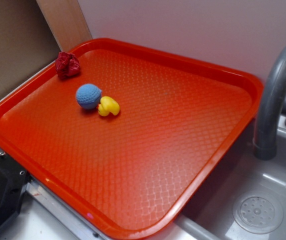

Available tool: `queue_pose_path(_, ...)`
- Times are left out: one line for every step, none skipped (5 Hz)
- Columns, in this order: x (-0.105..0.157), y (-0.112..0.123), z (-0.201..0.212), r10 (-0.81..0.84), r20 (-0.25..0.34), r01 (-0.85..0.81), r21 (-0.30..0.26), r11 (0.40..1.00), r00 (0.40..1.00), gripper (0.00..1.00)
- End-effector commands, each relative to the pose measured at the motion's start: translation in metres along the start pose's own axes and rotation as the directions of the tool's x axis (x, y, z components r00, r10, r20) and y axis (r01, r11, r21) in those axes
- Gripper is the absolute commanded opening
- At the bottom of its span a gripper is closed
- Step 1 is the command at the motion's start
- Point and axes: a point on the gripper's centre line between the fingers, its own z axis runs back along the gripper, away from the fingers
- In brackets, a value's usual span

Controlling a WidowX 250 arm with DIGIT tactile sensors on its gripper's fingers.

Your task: Grab the blue ball.

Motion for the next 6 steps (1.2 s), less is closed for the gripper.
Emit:
queue_pose_path(0.0,0.0,0.0,0.0,0.0,0.0,0.0,1.0,1.0,1.0)
queue_pose_path(0.039,0.014,-0.047,0.164,0.041,-0.165,0.027,0.986,0.986,1.0)
queue_pose_path(0.061,0.025,-0.076,0.403,0.113,-0.403,-0.024,0.915,0.908,1.0)
queue_pose_path(0.072,0.032,-0.099,0.625,0.104,-0.62,-0.082,0.781,0.774,1.0)
queue_pose_path(0.088,0.044,-0.122,0.629,0.117,-0.612,-0.153,0.776,0.768,1.0)
queue_pose_path(0.088,0.044,-0.122,0.629,0.117,-0.612,-0.153,0.776,0.768,1.0)
